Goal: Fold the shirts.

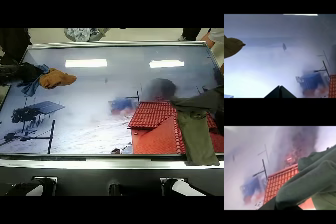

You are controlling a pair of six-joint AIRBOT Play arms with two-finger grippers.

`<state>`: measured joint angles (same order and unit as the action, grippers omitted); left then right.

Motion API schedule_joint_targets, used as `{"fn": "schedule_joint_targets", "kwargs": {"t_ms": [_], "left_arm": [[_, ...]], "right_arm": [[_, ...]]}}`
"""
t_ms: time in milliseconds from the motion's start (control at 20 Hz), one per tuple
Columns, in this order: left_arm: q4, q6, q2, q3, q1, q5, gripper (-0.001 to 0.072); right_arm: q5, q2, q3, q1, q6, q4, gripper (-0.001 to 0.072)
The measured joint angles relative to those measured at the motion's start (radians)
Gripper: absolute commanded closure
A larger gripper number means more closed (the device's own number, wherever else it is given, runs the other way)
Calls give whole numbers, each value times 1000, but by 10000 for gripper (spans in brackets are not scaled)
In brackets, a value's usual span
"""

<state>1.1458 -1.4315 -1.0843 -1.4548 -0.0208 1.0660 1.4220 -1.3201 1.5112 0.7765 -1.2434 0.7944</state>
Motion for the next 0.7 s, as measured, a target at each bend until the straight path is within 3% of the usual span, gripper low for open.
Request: {"fn": "schedule_joint_targets", "kwargs": {"t_ms": [400, 700], "left_arm": [[0, 17, 0, 0, 0, 0, 679], [0, 18, 0, 0, 4, 0, 679]], "right_arm": [[131, 56, 0, 175, -53, 29, 654], [345, 95, -58, 180, -47, 386, 654]]}}
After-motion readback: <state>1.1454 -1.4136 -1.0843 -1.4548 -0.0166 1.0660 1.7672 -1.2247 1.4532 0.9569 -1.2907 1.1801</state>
